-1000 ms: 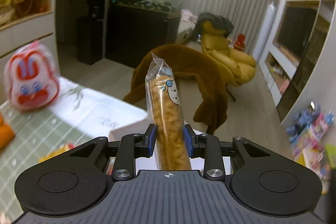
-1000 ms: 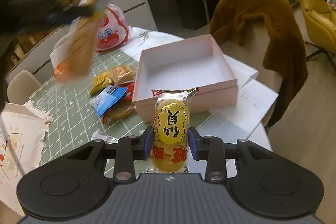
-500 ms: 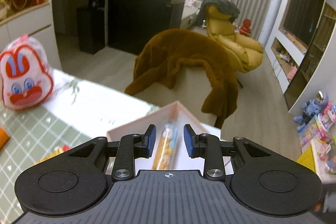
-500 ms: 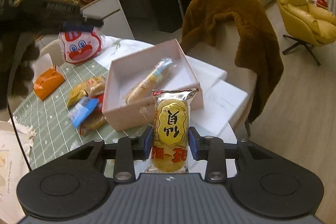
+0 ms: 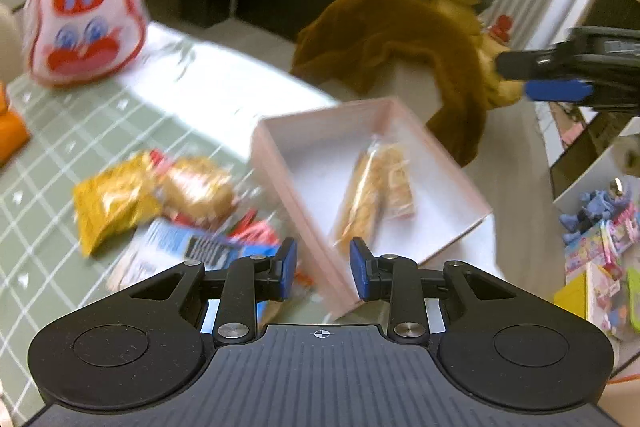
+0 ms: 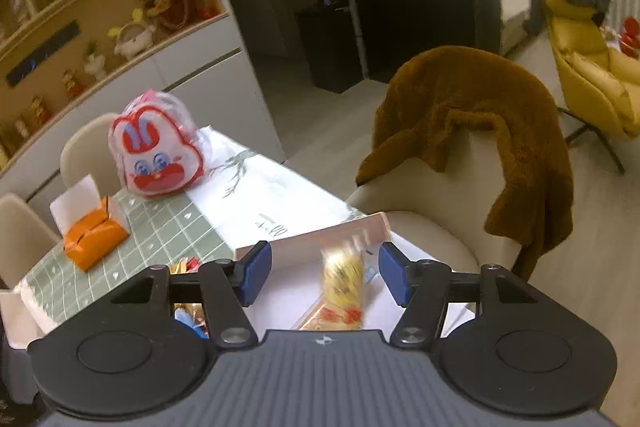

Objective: Organize snacks
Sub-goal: 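Open both grippers to drop the breadstick and yellow packet into the pink box, then move both grippers toward the small clear-wrapped snacks on the table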

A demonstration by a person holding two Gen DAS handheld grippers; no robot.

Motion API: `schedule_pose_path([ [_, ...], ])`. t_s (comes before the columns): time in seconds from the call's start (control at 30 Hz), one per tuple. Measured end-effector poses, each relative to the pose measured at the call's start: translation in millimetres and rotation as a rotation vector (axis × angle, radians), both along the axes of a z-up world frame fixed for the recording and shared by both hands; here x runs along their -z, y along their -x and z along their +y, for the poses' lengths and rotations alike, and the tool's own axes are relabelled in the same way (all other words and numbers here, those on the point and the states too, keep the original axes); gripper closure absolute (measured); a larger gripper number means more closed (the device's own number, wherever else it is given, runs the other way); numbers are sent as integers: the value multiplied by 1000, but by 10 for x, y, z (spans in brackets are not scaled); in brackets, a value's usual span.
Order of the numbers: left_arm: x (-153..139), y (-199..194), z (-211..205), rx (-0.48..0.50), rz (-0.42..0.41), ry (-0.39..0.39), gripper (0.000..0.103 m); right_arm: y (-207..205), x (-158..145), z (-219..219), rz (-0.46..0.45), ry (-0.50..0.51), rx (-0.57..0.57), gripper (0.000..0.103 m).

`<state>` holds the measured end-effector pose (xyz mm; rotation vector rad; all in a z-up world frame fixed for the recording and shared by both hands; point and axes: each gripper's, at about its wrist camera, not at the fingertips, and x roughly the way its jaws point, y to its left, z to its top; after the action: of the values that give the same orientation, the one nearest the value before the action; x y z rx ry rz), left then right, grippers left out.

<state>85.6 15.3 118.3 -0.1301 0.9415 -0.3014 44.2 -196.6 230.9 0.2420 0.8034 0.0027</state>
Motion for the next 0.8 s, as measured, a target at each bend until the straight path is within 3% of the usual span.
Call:
schedule_pose_path([
  [0.37, 543, 180, 217, -68, 77, 38, 70, 298, 393, 18, 61, 5, 23, 32],
  [0.5, 672, 340, 318, -118, 85, 78, 70, 626, 756, 63, 100, 34, 56, 29],
  [0.6, 728, 409, 357, -139, 95, 66, 70, 843, 1082, 203, 148, 80, 49, 29],
  [0.8, 808, 590, 335, -125, 142, 62, 70, 1074, 1501, 413, 241, -2, 38, 29],
])
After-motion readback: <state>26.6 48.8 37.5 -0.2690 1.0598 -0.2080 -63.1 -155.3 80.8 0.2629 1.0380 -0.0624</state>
